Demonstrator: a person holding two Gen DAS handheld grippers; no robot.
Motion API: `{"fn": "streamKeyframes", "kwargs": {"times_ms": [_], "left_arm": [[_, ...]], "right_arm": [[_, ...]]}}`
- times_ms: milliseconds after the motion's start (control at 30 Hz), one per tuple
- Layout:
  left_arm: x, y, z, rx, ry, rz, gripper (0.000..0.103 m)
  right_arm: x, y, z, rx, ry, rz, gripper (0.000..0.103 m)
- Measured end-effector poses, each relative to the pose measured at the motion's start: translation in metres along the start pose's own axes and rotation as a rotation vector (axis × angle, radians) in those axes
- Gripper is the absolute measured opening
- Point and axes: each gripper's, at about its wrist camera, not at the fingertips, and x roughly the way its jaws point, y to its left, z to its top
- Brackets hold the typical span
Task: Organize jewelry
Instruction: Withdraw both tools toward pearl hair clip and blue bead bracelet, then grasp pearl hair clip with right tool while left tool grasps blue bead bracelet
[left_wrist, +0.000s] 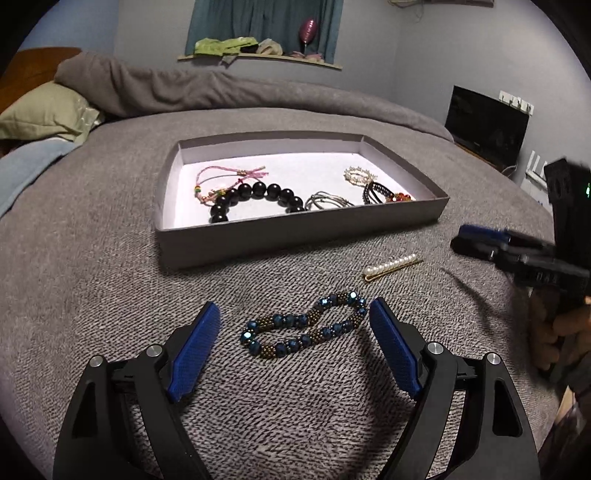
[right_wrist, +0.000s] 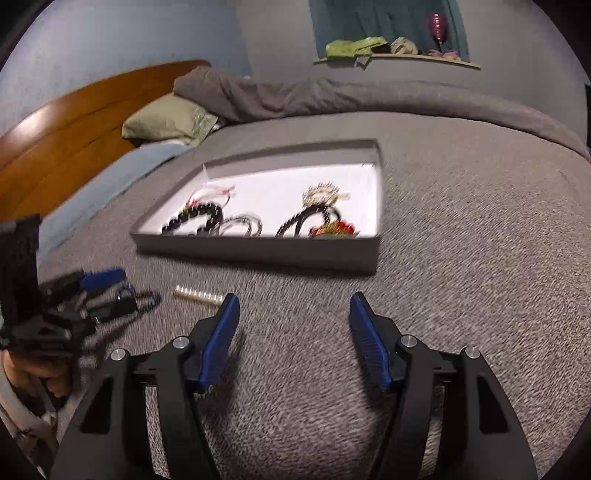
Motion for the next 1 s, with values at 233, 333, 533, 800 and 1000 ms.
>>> {"fn": "streamKeyframes", "kwargs": {"times_ms": [233,333,533,800,1000], "left_arm": [[0.003,0.0,-0.007,0.002,0.034,0.009,0.087],[0.006,-0.001,-0.008,0.003,0.048,0.012,0.087],[0.01,-0.005,-0.008,0.019,0.066,0.028,0.088],[0.008,-0.006,-0.008,0.024,0.059,0.028,0.087],[0.009,-0.007,-0.009,0.028,0.061,0.032,0.087]], "right_arm": [[0.002,0.009,-0.002,-0.038,0.022,-0.007,0.069],[0.004,0.011,-0.003,-0.049,0.029,-0.01,0.069],[0.009,0.02,-0.003,-0.096,0.057,-0.025,0.069],[0.017,0.049,0.002,-0.231,0.067,-0.006,0.069],[0.038,0.073,0.014,-0.328,0.089,0.031,0.067]]}}
